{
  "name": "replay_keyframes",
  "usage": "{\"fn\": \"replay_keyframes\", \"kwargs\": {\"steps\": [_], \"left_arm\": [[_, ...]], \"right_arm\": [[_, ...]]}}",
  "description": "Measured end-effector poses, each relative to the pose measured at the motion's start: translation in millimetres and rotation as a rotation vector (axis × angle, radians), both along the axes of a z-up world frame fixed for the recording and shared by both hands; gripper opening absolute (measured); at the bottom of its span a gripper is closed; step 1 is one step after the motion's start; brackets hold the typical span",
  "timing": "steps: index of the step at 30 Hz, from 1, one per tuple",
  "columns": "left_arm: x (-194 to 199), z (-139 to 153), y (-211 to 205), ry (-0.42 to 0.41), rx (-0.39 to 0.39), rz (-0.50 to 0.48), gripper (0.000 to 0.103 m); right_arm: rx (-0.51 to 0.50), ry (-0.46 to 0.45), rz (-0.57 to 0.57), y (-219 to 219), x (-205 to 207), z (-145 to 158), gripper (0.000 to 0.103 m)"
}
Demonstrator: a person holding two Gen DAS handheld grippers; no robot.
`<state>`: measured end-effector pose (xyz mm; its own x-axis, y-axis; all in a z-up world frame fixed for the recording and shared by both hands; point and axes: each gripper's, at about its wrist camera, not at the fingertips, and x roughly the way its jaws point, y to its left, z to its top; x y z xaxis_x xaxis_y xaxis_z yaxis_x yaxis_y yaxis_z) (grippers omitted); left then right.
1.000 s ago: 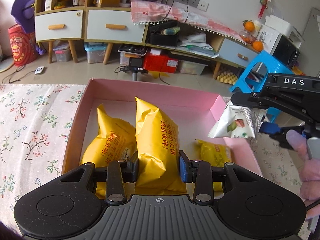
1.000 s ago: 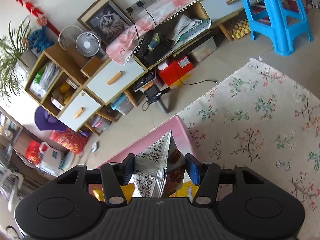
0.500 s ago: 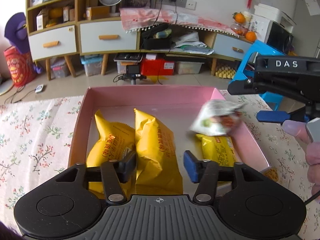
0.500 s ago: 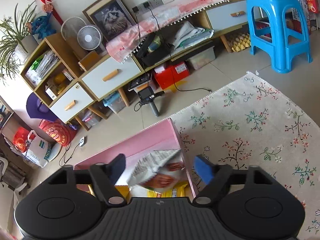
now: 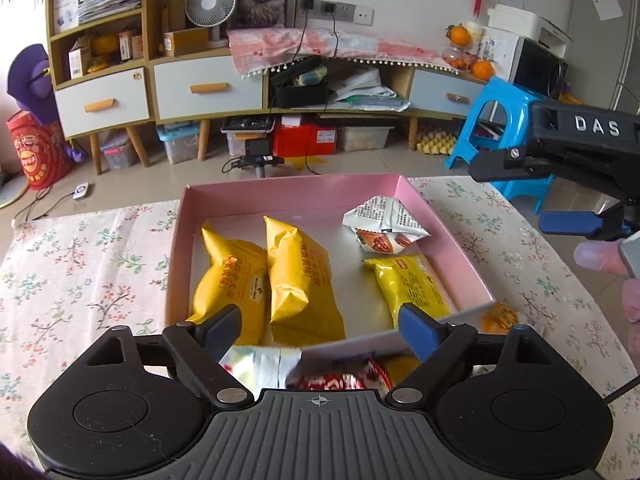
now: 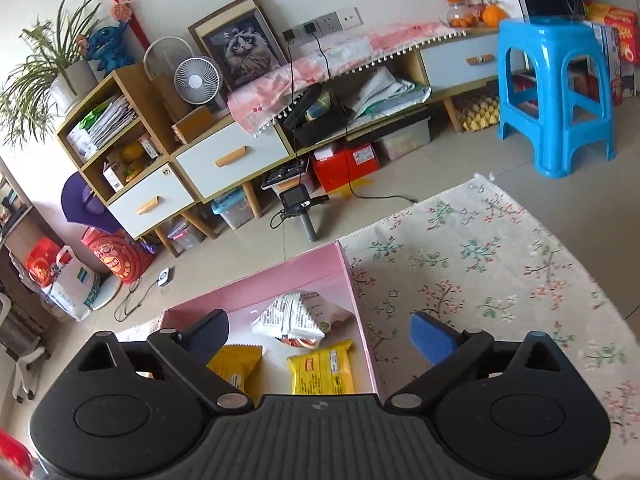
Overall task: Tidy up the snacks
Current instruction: 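Move both tools back toward the remaining snacks on the tablecloth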
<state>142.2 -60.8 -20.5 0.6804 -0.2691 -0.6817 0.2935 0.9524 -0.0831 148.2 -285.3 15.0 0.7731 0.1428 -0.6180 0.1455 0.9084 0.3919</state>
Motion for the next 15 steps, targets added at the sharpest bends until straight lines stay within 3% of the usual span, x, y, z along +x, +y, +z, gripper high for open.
{"fn": "replay_keyframes", "kwargs": {"steps": [15], "left_arm": [[-54.6, 15.0, 29.1, -0.005, 0.006, -0.005, 0.097]], "right_arm": [[-0.190, -0.075, 0.105, 33.8, -58.6, 8.4, 0.093]]}}
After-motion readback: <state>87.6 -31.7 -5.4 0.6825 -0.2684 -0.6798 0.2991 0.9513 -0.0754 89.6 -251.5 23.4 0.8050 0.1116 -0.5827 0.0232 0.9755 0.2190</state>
